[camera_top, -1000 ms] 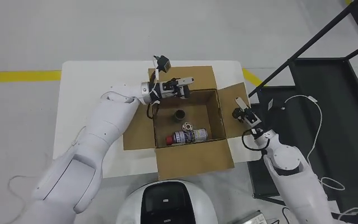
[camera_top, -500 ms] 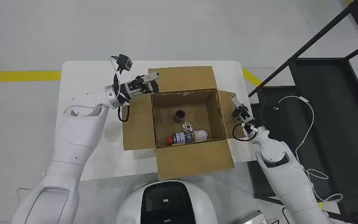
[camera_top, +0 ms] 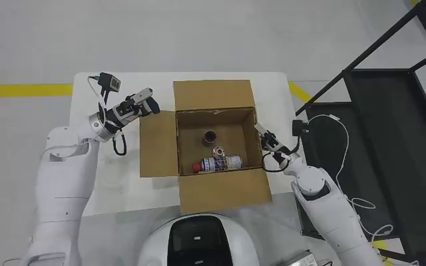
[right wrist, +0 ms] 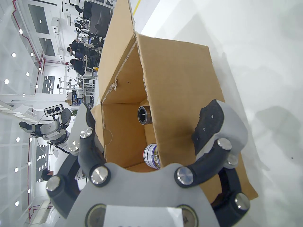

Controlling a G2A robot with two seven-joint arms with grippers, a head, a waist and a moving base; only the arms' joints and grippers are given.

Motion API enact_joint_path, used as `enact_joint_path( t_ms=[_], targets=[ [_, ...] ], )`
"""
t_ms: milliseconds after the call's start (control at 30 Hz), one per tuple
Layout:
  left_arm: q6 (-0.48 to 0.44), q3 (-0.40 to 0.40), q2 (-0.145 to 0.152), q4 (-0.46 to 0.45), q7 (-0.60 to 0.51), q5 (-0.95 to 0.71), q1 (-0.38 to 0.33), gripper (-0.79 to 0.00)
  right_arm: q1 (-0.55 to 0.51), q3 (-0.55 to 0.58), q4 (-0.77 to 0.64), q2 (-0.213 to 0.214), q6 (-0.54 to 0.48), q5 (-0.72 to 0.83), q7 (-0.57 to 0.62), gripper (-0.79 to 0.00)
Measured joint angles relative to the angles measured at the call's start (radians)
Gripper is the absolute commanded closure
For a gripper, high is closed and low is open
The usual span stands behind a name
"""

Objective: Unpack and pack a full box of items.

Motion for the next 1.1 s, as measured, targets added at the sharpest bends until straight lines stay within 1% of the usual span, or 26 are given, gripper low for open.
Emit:
enact_joint_path(
  t_ms=[133, 333, 467, 567, 700, 767, 833, 933, 1100],
  targets=[
    [-0.005, -0.033, 0.012, -0.026, -0.020, -0.007, 0.026, -0.785, 0.020, -0.034, -0.014, -0.008, 0.016, 0.002, 0.014, -0.785],
    [-0.009, -0.059, 0.024, -0.059, -0.027, -0.017, 0.057, -0.785, 0.062, -0.081, -0.015, -0.021, 0.011, -0.011, 0.020, -0.785],
    [0.001, -0.054, 0.030, -0.072, -0.047, -0.012, 0.069, -0.785, 0.060, -0.075, -0.028, -0.022, 0.000, -0.035, 0.009, -0.785],
    [0.006, -0.045, 0.034, -0.071, -0.077, -0.026, 0.069, -0.785, 0.034, -0.050, -0.078, -0.017, 0.000, -0.074, -0.009, -0.785],
    [0.003, -0.053, 0.040, -0.054, -0.131, -0.076, 0.056, -0.785, -0.014, -0.024, -0.199, -0.010, -0.002, -0.179, -0.025, -0.785],
    [-0.008, -0.060, 0.045, -0.050, -0.163, -0.082, 0.050, -0.785, -0.027, -0.030, -0.261, -0.007, 0.000, -0.251, -0.005, -0.785],
    [-0.011, -0.065, 0.052, -0.045, -0.222, -0.089, 0.044, -0.785, -0.022, -0.052, -0.306, -0.006, 0.018, -0.317, 0.033, -0.785],
    [-0.006, -0.080, 0.062, -0.020, -0.267, -0.067, 0.031, -0.785, 0.018, -0.108, -0.337, -0.010, 0.065, -0.410, 0.087, -0.785],
    [-0.007, -0.124, 0.079, 0.023, -0.262, -0.044, 0.019, -0.785, 0.124, -0.243, -0.307, -0.030, 0.163, -0.571, 0.129, -0.785]
  ],
)
